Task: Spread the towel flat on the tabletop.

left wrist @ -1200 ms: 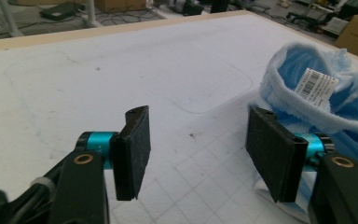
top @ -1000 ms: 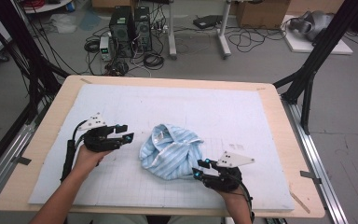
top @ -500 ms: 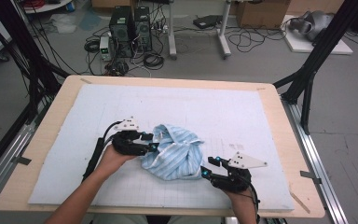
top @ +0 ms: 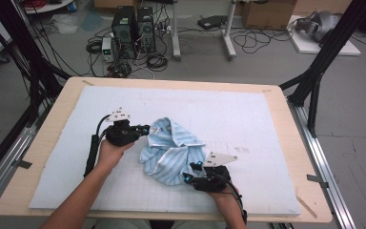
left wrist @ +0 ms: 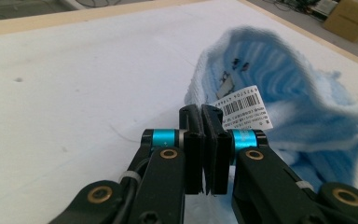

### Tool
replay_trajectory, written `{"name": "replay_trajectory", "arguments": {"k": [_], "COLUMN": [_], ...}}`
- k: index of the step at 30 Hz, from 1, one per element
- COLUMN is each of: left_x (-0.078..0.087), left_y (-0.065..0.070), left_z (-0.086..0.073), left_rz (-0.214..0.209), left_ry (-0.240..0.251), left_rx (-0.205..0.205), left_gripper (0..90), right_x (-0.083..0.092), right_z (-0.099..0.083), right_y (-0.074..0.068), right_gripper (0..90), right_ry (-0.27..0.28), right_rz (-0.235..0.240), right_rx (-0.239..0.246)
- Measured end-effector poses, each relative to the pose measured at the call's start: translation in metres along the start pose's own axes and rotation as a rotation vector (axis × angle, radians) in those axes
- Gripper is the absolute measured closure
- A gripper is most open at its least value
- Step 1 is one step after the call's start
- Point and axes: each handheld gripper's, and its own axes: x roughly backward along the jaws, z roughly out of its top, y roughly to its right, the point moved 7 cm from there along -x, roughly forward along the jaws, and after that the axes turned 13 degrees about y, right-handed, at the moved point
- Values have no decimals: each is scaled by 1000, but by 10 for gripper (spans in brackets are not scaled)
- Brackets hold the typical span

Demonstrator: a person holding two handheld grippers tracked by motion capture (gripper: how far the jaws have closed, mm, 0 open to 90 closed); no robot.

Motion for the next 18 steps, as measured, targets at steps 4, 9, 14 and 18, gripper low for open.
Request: {"name": "replay_trajectory", "arguments": {"k": [4, 9, 14, 18], "left_x": [4, 6, 3, -5], "left_y": [-13, -34, -48, -46], "left_z": [8, 17, 26, 24], "left_rz": [31, 81, 107, 99], "left_ry": [7, 2, -3, -4], "left_rx": [6, 16, 29, 25], "left_gripper": [871, 871, 872, 835], "right_x": [-4, 6, 15, 13], "right_z": [-3, -4, -6, 8], "right_y": [-3, -14, -24, -17], "right_gripper": [770, 797, 797, 500], "right_ry": [-56, -70, -77, -5], "right_rz": [50, 145, 215, 179], "right_rx": [-5, 16, 31, -21]}}
